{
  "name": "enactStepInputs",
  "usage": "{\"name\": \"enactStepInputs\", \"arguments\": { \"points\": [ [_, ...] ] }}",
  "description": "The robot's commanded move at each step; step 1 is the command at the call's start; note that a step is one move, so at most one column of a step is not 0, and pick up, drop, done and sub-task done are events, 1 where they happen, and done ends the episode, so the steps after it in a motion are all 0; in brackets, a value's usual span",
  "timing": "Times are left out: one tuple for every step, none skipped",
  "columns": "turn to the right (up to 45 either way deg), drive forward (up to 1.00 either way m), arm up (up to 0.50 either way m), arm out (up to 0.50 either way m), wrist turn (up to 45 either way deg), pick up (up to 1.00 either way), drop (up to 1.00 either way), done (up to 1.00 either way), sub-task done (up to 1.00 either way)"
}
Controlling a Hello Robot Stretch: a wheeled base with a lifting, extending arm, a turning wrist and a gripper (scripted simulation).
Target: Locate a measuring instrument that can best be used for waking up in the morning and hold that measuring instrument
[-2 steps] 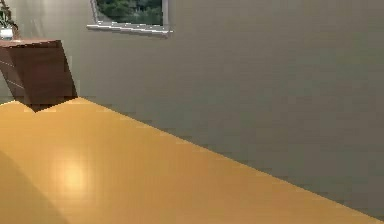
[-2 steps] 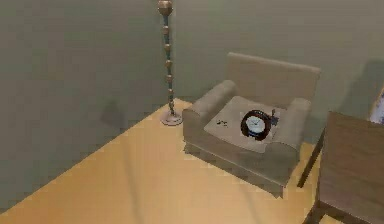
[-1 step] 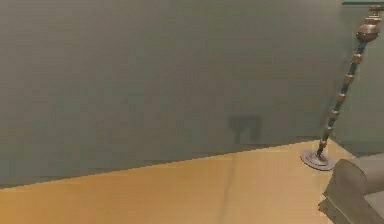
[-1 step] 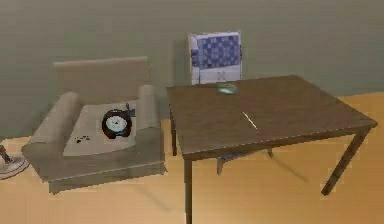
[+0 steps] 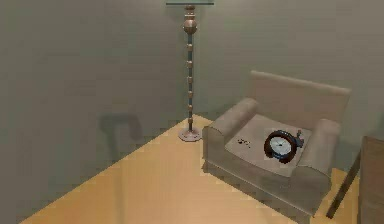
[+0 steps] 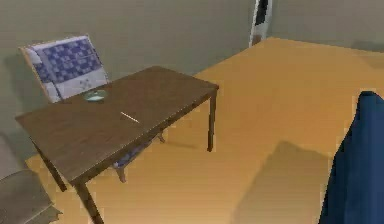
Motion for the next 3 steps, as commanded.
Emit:
{"name": "enactStepInputs", "arguments": {
  "points": [
    [0.0, 0.55, 0.00, 0.00, 0.0, 0.00, 0.00, 0.00, 0.00],
    [-42.0, 0.00, 0.00, 0.00, 0.0, 0.00, 0.00, 0.00, 0.00],
    [45.0, 0.00, 0.00, 0.00, 0.0, 0.00, 0.00, 0.00, 0.00]
  ]
}}
